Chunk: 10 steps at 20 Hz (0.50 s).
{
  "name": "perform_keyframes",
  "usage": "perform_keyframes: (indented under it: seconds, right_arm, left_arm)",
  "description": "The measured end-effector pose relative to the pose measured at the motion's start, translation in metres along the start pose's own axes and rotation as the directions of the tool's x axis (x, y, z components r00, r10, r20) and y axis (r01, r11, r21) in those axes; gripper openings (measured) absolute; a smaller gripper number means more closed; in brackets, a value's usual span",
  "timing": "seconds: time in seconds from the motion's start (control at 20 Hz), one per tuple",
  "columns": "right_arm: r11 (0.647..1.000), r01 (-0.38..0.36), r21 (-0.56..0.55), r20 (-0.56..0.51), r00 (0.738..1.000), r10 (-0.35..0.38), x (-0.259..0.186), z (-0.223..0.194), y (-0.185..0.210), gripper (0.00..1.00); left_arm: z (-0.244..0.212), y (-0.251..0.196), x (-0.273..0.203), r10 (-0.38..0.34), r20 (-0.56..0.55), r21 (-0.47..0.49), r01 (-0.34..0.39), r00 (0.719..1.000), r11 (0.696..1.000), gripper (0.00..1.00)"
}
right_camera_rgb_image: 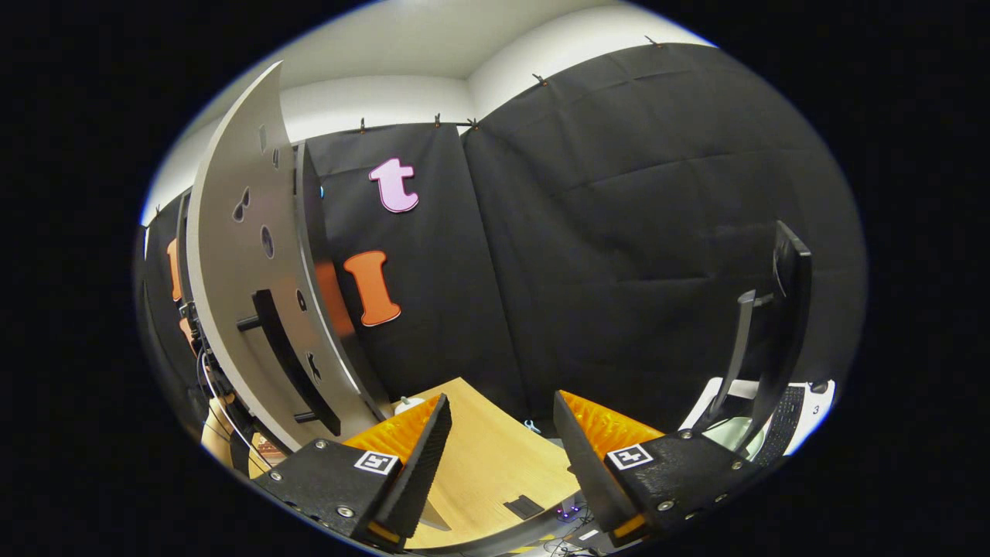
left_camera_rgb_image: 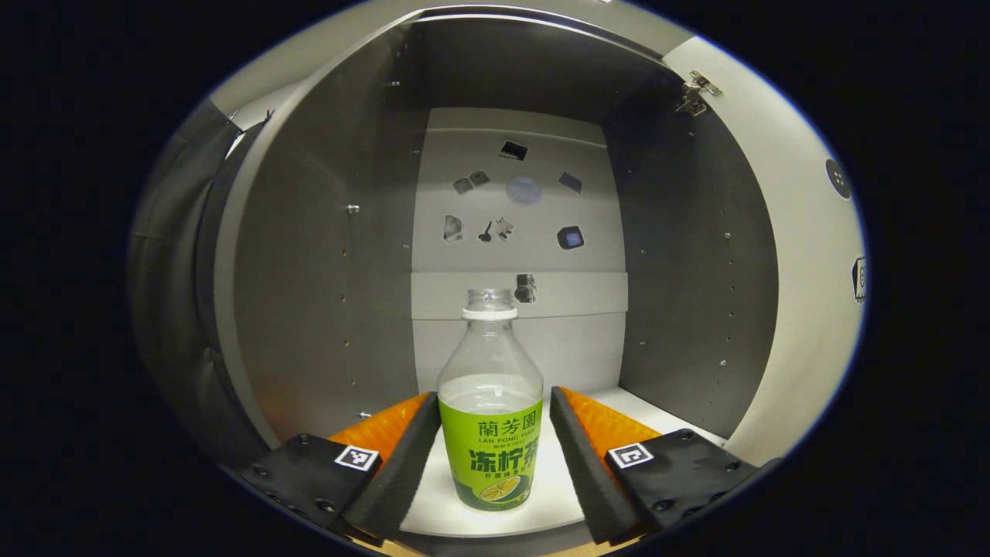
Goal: Open the cabinet door with the right hand, grasp the bottle in the cabinet with the left hand and place it on the coaster, then close the cabinet door with the right hand.
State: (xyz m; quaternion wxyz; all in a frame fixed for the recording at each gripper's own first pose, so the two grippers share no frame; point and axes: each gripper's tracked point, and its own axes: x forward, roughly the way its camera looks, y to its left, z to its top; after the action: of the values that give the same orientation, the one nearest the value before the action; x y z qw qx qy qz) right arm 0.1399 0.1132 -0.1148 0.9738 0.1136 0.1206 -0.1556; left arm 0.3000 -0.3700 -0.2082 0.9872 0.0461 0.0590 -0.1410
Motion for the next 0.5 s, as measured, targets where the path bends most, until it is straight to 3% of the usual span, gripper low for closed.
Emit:
perform_keyframes:
  seconds: [0.05, 0.15, 0.3, 0.5]
  right_arm:
    - [1.0, 0.004, -0.002, 0.001, 1.0, -0.004, 0.001, 0.0, -0.001, 0.83]
    - [1.0, 0.01, -0.007, 0.003, 1.0, -0.01, 0.002, 0.0, -0.002, 0.83]
    - [1.0, -0.008, -0.004, 0.001, 1.0, 0.008, 0.004, 0.0, 0.003, 0.83]
    - [0.999, -0.029, -0.026, 0.001, 1.0, 0.029, 0.004, -0.002, 0.003, 0.83]
  left_arm:
    - [0.002, -0.002, 0.0, -0.011, 0.01, -0.005, 0.012, 1.0, 1.0, 0.84]
    - [0.002, -0.001, -0.009, -0.016, 0.012, -0.031, 0.017, 1.0, 0.999, 0.82]
    - [0.005, -0.002, -0.04, -0.028, 0.034, -0.067, 0.031, 0.999, 0.997, 0.84]
    - [0.008, 0.008, -0.096, -0.064, 0.066, -0.026, 0.066, 0.996, 0.997, 0.82]
